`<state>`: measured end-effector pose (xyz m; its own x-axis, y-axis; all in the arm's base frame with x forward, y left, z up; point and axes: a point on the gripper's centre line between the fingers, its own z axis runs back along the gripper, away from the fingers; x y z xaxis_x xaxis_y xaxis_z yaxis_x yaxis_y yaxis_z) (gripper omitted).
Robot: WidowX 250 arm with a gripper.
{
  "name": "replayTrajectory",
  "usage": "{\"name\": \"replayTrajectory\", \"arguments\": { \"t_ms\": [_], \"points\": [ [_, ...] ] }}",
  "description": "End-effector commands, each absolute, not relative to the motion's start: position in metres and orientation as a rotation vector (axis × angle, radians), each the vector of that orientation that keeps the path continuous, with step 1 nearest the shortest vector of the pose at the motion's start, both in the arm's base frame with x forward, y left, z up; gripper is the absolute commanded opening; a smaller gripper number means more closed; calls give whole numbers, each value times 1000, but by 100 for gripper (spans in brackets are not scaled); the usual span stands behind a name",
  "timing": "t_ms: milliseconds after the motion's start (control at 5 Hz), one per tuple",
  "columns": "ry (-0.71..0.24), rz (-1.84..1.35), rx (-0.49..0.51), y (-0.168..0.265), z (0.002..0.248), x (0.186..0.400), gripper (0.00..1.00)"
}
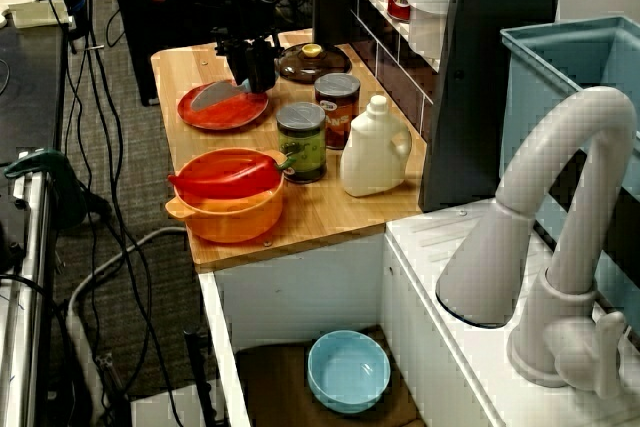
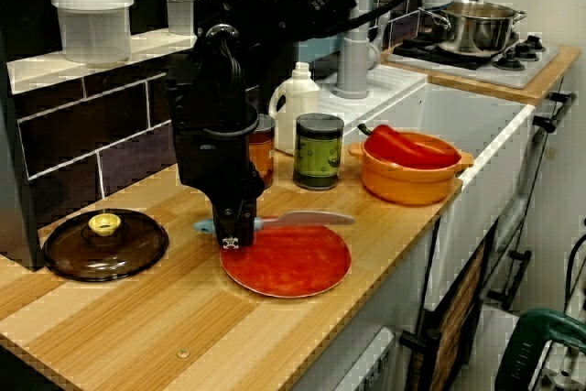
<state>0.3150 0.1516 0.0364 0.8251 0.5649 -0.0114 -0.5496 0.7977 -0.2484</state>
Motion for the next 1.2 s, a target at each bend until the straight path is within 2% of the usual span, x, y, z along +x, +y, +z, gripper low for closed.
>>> {"name": "replayTrajectory", "arguments": {
  "t_ms": [0,1000],
  "points": [
    [-119,596,-202,155,57,305,100],
    [-76,568,-255,162,83,300,100]
  ]
}}
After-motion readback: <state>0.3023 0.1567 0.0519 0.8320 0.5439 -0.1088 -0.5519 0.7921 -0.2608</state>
